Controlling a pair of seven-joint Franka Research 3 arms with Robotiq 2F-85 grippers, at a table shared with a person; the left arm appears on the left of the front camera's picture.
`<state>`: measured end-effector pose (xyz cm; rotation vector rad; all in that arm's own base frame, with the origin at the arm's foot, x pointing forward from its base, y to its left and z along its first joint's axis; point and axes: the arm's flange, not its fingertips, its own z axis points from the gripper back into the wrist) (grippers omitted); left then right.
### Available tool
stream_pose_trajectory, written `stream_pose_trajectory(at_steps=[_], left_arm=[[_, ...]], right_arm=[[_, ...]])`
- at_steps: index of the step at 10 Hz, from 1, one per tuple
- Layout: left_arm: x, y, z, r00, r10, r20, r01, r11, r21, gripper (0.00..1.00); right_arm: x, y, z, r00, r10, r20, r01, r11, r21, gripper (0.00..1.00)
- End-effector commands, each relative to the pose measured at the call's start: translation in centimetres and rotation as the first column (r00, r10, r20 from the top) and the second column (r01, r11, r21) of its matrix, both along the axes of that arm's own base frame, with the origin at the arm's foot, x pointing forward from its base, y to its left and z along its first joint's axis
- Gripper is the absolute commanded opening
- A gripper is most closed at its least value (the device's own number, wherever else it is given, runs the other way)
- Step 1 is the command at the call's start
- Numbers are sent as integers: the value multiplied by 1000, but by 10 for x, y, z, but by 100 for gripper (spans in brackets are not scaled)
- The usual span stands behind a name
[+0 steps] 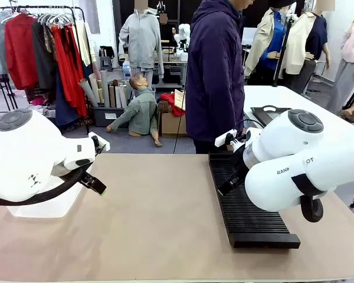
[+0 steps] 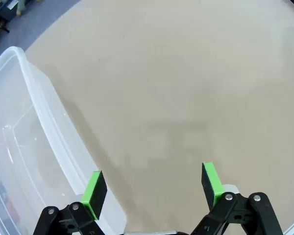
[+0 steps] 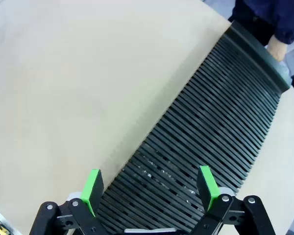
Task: Sort PCBs into racks and boxes based on the side picked up.
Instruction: Pick up the Blank PCB handed by the Human.
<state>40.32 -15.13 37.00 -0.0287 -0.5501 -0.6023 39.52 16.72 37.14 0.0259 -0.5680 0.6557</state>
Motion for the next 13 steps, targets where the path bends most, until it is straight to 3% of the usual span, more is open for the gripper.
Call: stream_pose_trajectory(at_steps=[1,13], left_arm=[[0,0,0,1000,0,0,0,1000,0,100],[0,0,0,1000,0,0,0,1000,0,100]], right_arm=[[0,0,0,1000,0,0,0,1000,0,100],[0,0,0,1000,0,0,0,1000,-1,100]])
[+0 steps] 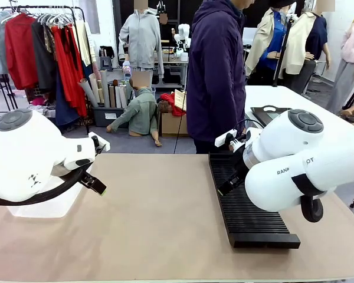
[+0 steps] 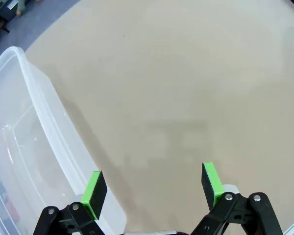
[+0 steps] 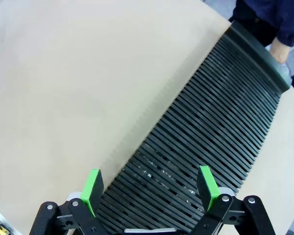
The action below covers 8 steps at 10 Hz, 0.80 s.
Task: Sort PCBs into racks and boxes based on the side picked up.
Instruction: Pick up the Blank PCB handed by the Human.
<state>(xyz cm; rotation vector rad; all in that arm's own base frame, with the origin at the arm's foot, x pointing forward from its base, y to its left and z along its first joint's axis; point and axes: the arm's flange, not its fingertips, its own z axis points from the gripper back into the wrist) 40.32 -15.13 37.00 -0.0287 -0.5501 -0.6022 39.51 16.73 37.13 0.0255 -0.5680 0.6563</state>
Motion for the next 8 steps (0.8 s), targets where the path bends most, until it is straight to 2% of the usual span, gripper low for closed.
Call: stream_pose_trajectory(at_steps=[1,3,5,8], left_arm=[[3,1,3,1000,10,-14,-10,1000,-2,100],[7,2,12,998,-14,-55,12,1000,-29,100],[16,5,25,998,-33,-57,31,999,-42,100],[38,11,52,993,-45,-110,38,997,-69,100]], right_arm=[[2,-2,6,1000,-15,-6,15,1000,0,100],[5,-9,22,999,-50,17,50,999,-5,100],[9,-14,38,998,-65,16,65,998,-2,100],[16,-11,64,995,-88,-48,89,996,30,100]])
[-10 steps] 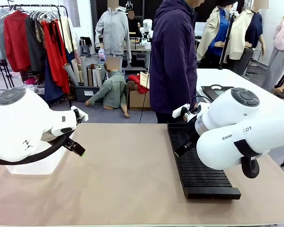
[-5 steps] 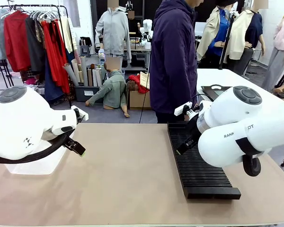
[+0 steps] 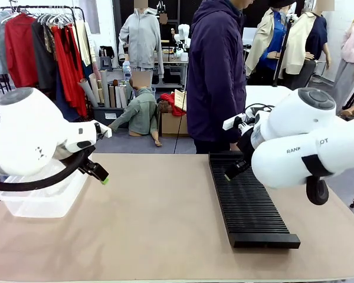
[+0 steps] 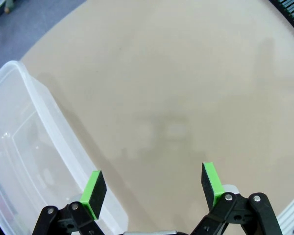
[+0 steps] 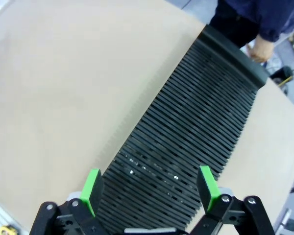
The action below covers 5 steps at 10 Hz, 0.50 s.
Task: Sort PCBs into racks and boxes based on the side picked up.
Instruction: Pick up the Blank PCB handed by the Human.
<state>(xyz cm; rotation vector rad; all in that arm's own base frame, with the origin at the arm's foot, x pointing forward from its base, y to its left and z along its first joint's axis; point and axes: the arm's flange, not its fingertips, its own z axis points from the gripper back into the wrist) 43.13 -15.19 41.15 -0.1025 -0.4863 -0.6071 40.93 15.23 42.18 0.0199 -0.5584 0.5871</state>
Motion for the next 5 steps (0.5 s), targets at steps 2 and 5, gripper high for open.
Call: stream_pose_trajectory(at_steps=[2,5], left_arm=[[21,17,28,996,-40,-79,35,997,-62,100],[37,34,53,977,-127,-170,84,967,-242,100]], right_arm=[[8,-3,29,991,-40,-130,49,997,65,100],[8,-15,58,982,-38,-184,74,979,189,100]])
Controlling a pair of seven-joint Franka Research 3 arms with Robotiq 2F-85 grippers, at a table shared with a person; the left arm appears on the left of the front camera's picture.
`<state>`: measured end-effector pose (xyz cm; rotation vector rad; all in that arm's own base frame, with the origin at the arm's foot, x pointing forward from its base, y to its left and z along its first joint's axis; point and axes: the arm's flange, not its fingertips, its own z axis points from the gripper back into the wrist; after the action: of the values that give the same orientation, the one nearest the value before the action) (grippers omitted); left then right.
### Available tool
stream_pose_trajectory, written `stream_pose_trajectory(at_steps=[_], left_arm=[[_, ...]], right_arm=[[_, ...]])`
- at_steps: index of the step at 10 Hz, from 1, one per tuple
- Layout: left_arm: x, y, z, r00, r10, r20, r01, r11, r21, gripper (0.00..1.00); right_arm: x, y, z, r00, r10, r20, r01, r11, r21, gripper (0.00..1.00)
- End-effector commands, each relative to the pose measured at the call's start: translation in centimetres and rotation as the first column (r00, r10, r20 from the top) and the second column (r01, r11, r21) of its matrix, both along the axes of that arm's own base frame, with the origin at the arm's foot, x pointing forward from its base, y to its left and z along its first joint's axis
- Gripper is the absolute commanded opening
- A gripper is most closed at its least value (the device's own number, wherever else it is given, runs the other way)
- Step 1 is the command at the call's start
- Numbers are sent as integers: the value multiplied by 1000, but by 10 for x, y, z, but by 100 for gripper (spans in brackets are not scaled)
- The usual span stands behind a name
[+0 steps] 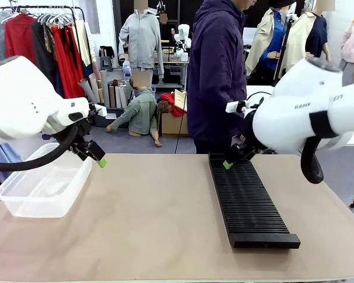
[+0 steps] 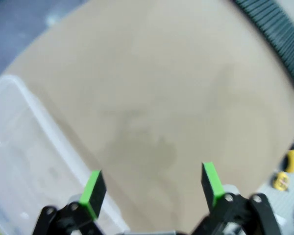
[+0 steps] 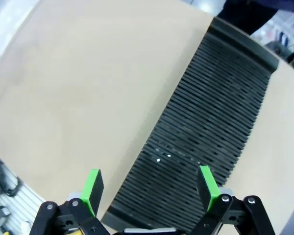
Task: Sort PCBs into racks and boxes based on the side picked up.
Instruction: Pick up the Blank PCB handed by the Human.
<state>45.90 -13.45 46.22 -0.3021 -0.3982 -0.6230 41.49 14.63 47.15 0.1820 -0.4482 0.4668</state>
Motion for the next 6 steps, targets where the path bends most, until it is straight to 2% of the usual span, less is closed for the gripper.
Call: stream_pose_trajectory(at_steps=[1,3,6], left_arm=[[13,25,3,995,-60,-74,47,985,-169,100],[7,55,8,987,-100,-122,52,937,-345,100],[-2,119,8,986,-100,-133,6,822,-570,100]], right_arm=[[5,-16,11,999,7,-52,-1,994,110,100],[10,-44,13,997,-6,-73,31,940,340,100],[15,-93,11,995,30,-91,24,841,540,100]])
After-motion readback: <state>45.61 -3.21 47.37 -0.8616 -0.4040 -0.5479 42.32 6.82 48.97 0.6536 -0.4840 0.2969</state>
